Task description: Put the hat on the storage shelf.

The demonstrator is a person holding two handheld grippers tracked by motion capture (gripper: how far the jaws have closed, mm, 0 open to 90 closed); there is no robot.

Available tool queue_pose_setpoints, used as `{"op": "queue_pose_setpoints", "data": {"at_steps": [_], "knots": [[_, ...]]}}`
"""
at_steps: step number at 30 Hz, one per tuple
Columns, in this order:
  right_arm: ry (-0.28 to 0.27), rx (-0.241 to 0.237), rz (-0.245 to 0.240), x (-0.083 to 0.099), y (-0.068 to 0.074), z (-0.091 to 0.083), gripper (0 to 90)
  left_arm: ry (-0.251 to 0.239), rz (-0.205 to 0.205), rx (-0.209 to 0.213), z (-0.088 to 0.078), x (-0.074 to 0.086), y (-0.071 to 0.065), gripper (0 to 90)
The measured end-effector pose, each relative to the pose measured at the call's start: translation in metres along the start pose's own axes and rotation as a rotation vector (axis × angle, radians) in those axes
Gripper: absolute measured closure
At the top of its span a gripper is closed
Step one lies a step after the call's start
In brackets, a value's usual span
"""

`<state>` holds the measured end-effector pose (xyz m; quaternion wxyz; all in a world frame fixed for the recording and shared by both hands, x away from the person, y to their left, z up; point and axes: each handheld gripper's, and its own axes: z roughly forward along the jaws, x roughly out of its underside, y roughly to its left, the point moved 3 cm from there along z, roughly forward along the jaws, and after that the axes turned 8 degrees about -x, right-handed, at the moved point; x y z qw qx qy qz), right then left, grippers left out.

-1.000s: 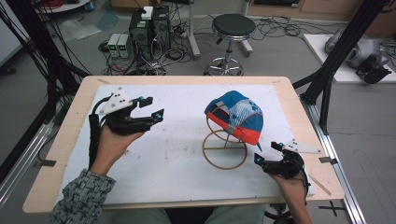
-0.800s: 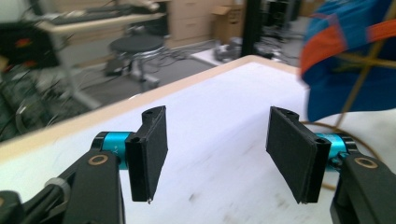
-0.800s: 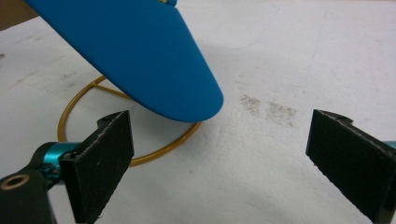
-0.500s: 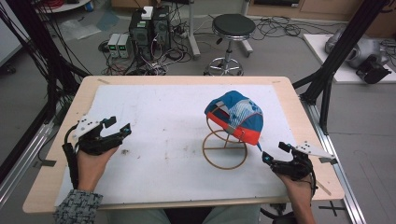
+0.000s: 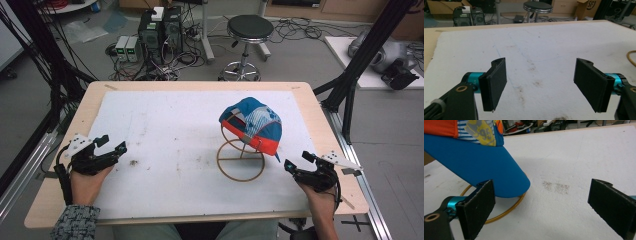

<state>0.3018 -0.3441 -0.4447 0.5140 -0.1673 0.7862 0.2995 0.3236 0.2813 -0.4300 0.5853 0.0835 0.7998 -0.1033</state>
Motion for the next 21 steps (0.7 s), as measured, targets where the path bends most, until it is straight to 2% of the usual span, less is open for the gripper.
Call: {"op": "queue_pose_setpoints", "data": {"at_steps": [4, 8, 9, 13, 17, 21], "knots": [[-0.021, 0.021, 0.000, 0.000, -0.001, -0.006, 6.6, 0.012, 0.002, -0.017, 0.005, 0.002, 0.004, 26.0], [-0.064, 0.033, 0.031, -0.001, -0.004, -0.011, 6.6, 0.024, 0.020, -0.016, 0.006, 0.004, 0.003, 26.0], [-0.057, 0.038, 0.044, 0.000, -0.006, -0.010, 6.6, 0.023, 0.023, -0.015, 0.006, 0.004, 0.003, 26.0], [-0.033, 0.030, 0.039, 0.002, -0.005, -0.006, 6.6, 0.029, 0.030, -0.022, 0.007, 0.005, 0.003, 26.0], [-0.046, 0.041, 0.027, 0.001, -0.004, -0.010, 6.6, 0.033, 0.029, -0.031, 0.009, 0.005, 0.004, 26.0], [-0.065, 0.069, 0.053, 0.001, -0.009, -0.012, 6.6, 0.042, 0.042, -0.034, 0.009, 0.007, 0.003, 26.0]]}}
